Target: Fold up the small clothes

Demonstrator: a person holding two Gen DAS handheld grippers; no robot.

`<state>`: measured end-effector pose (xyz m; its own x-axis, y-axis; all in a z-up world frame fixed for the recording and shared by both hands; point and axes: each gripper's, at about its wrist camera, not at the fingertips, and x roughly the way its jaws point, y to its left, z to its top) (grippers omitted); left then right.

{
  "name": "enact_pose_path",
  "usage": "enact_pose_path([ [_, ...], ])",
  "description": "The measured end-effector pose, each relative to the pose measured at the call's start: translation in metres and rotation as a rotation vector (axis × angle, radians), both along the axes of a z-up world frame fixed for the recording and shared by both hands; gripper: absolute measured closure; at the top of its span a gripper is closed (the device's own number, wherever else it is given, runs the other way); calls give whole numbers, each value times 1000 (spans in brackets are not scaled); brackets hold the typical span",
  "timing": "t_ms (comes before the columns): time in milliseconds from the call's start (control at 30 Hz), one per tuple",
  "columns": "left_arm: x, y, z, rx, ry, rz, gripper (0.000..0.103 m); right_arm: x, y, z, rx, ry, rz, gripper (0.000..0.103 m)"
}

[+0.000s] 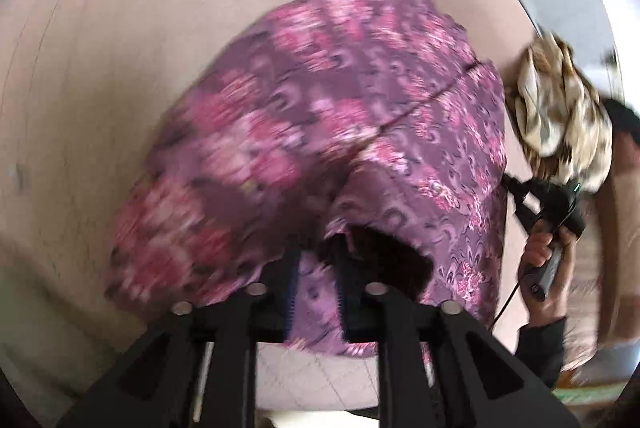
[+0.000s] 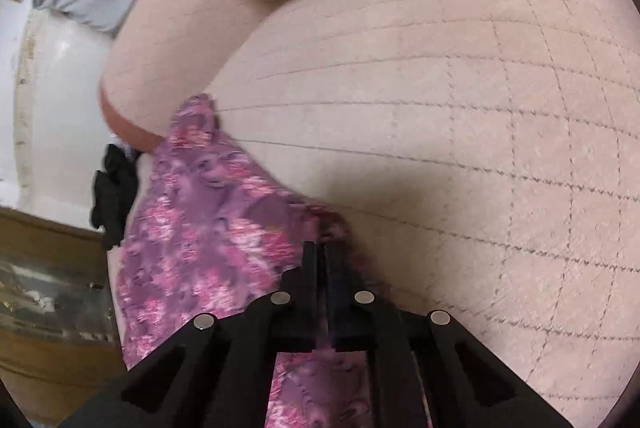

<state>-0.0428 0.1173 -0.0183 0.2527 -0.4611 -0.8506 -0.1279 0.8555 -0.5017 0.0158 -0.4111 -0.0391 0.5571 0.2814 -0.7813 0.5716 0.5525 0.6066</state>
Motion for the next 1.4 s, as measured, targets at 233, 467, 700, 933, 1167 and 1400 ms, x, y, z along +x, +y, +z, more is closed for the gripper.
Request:
enact_pose_path([
  [233, 9, 1, 45, -100, -98, 45, 27, -13, -9, 7, 130, -96, -30, 45],
  [467, 49, -63, 3, 80, 9, -179, 66, 14, -3, 0, 29, -94, 55, 95],
  [700, 22, -67, 15, 71, -68, -206, 94, 6, -15, 13, -44, -53, 0, 98],
  [933, 16, -63, 38, 174, -181, -239, 39, -13, -30, 20, 60, -92, -91, 42],
  [1167, 74, 50, 67, 200, -194, 201, 22, -15, 23, 99, -8, -362, 148, 35],
  [1400, 162, 151, 14, 116, -46, 575, 22, -2, 152, 124, -129, -418, 428, 18],
])
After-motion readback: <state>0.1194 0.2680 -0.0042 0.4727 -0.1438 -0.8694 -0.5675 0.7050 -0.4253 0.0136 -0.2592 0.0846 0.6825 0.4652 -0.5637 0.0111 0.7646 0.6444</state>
